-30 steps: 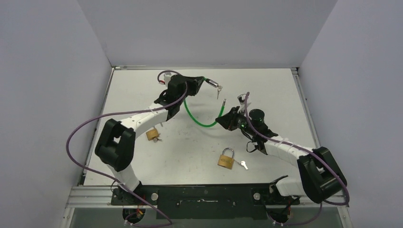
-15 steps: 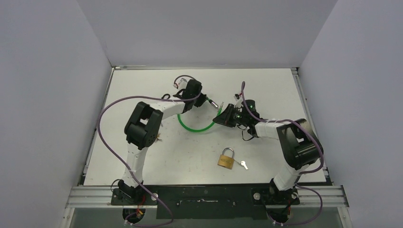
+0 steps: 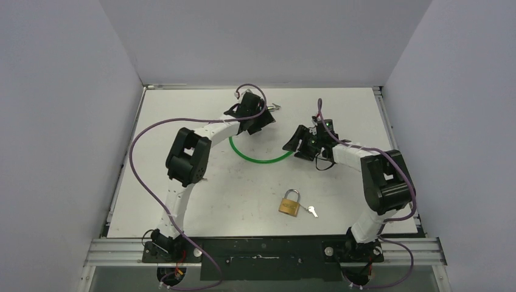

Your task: Unlock with the key

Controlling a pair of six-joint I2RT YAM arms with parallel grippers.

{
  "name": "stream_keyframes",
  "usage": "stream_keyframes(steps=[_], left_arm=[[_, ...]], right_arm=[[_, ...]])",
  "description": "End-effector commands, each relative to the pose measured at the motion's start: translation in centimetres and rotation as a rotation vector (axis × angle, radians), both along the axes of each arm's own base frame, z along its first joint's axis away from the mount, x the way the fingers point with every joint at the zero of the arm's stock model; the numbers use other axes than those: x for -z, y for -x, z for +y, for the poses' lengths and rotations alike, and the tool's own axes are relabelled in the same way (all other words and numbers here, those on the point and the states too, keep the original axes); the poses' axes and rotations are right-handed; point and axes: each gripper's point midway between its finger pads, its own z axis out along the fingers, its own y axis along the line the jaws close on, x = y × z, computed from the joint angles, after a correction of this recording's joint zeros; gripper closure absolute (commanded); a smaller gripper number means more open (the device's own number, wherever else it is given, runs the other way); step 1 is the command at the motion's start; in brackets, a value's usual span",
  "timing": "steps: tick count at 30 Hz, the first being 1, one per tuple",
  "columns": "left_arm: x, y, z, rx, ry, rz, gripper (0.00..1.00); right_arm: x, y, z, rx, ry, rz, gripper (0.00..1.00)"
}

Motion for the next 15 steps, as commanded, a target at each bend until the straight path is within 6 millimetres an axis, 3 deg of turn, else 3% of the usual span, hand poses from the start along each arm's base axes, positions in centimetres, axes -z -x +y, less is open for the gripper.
stream_keyframes(steps=[1, 6, 10, 12, 15], left_arm=[[-8.3, -0.5, 0.4, 0.147, -0.070, -0.192, 0.29], [-13.8, 1.3, 2.0, 0.229, -0.141, -0.316, 0.25], [-16.5, 4.0, 4.0, 0.271, -0.183, -0.397, 0.24], [-17.6, 5.9, 5.0, 0.297, -0.191, -0.444, 0.24], [-17.5, 8.7, 6.3, 0.324, -0.183, -0.467, 0.23]], right_arm=[[-3.8, -1.8, -4.0, 0.076, 0.214, -0.116, 0.35], [-6.6, -0.7, -8.0, 0.164, 0.392, -0.187, 0.32], [-8.5, 1.9, -9.7, 0.160, 0.457, -0.203, 0.32], [-8.6, 4.1, -10.4, 0.135, 0.492, -0.176, 0.34], [-7.0, 7.7, -10.5, 0.078, 0.517, -0.092, 0.37]])
